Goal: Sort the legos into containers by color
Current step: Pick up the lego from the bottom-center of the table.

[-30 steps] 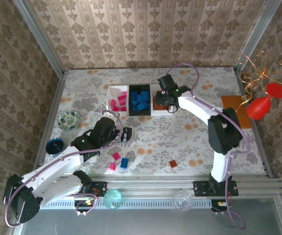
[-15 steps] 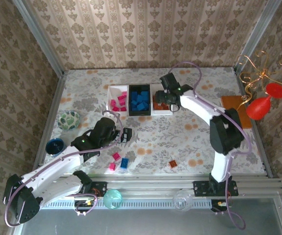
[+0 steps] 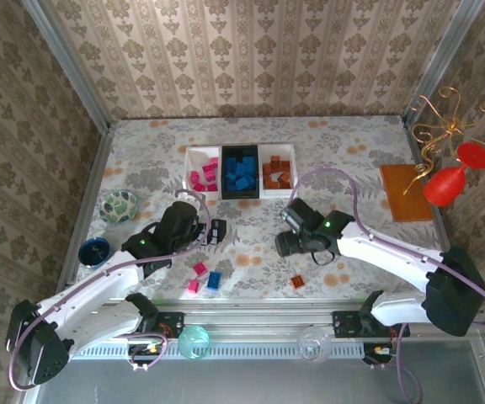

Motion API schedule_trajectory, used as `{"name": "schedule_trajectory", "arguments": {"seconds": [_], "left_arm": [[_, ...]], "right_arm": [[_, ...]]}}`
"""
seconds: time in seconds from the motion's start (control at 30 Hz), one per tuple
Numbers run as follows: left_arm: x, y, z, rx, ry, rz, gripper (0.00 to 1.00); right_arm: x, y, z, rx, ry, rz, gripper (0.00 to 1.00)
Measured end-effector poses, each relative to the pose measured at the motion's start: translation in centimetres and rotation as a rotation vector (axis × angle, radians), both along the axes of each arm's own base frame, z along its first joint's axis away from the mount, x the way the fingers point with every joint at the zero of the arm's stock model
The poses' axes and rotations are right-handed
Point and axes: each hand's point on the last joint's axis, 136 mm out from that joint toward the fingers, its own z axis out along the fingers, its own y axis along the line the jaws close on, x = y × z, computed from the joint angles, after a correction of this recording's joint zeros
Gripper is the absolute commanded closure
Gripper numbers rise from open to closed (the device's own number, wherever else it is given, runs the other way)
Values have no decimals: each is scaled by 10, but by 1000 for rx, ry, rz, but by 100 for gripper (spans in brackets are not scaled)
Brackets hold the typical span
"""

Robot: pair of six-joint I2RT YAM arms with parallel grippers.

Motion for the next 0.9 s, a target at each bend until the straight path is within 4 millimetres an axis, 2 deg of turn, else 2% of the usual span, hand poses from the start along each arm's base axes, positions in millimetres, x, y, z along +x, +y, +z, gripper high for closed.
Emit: {"name": "schedule_trajectory", "arguments": {"seconds": [0.13, 0.23, 0.4, 0.63, 0.8, 0.9], "left_arm": [[1, 1, 0, 0, 0, 4, 0], [1, 1, 0, 0, 0, 6, 0], [1, 2, -1, 0, 2, 6, 0], [-1, 3, -5, 1, 10, 11, 0], [-1, 4, -8, 3, 17, 15, 0], [-1, 5, -8, 0, 18, 21, 0]], "right_arm": [[-39, -5, -23, -45, 93, 37, 25], [-57, -9, -37, -79, 141, 51, 26], [-63, -13, -49, -108, 174, 40, 31], [-64, -5, -65, -109, 209, 37, 36], [-68, -4, -77, -131, 244, 44, 43], [-68, -5, -76, -136, 242, 43, 48]]}}
